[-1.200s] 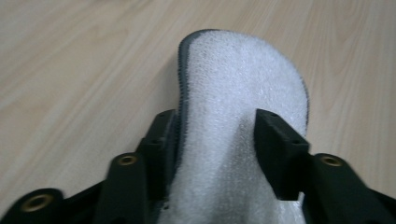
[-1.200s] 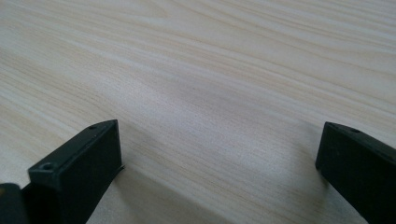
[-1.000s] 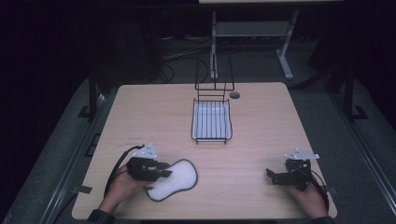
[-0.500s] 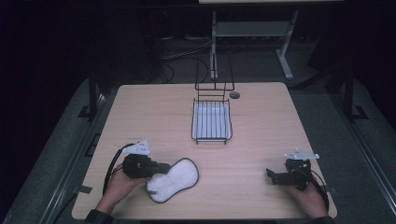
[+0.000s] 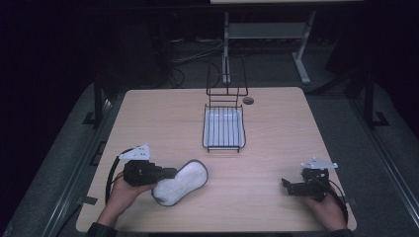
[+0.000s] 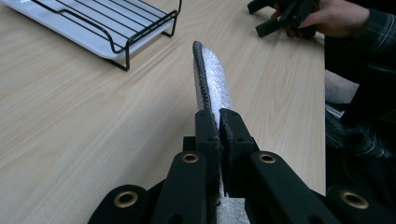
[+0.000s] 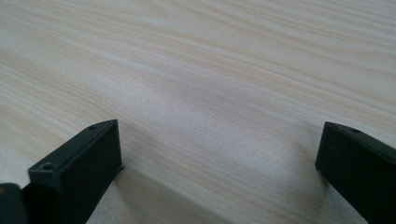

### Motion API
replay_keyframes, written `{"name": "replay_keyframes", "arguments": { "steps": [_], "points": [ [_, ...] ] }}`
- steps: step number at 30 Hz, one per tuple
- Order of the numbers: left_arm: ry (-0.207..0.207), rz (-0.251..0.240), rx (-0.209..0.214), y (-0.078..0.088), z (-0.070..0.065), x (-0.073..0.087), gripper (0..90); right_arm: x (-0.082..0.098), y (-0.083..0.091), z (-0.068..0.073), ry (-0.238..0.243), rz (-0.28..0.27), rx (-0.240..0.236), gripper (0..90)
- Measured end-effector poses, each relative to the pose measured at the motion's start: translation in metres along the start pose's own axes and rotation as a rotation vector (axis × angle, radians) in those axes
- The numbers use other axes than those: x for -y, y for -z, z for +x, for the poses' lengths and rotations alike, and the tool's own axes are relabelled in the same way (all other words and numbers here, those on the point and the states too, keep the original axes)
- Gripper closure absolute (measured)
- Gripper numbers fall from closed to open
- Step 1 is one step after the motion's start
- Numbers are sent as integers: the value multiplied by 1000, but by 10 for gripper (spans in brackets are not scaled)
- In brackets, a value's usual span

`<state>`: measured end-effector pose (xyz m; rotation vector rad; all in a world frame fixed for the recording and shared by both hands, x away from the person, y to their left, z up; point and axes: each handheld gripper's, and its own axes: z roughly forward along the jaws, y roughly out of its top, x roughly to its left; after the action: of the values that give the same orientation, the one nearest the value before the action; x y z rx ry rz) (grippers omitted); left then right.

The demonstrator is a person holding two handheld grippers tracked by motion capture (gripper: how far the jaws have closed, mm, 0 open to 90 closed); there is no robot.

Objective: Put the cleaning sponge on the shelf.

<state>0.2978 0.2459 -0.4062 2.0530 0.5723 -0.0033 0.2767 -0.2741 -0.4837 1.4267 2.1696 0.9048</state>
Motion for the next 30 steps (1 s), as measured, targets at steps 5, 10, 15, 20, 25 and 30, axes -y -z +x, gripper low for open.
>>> {"name": "replay_keyframes", "arguments": {
  "steps": [5,10,15,20,25,30],
  "points": [
    [7,-18,-28,2,0,-4,872,0,0,0,0,0,0,0],
    [6,-20,-43,1,1,-9,871,0,0,0,0,0,0,0],
    [5,-45,-49,1,4,-17,871,0,0,0,0,0,0,0],
    [7,-60,-61,-1,7,-26,871,0,0,0,0,0,0,0],
    [7,-72,-69,-4,10,-35,870,0,0,0,0,0,0,0],
    [9,-79,-83,-8,15,-44,870,0,0,0,0,0,0,0]
  ]
}}
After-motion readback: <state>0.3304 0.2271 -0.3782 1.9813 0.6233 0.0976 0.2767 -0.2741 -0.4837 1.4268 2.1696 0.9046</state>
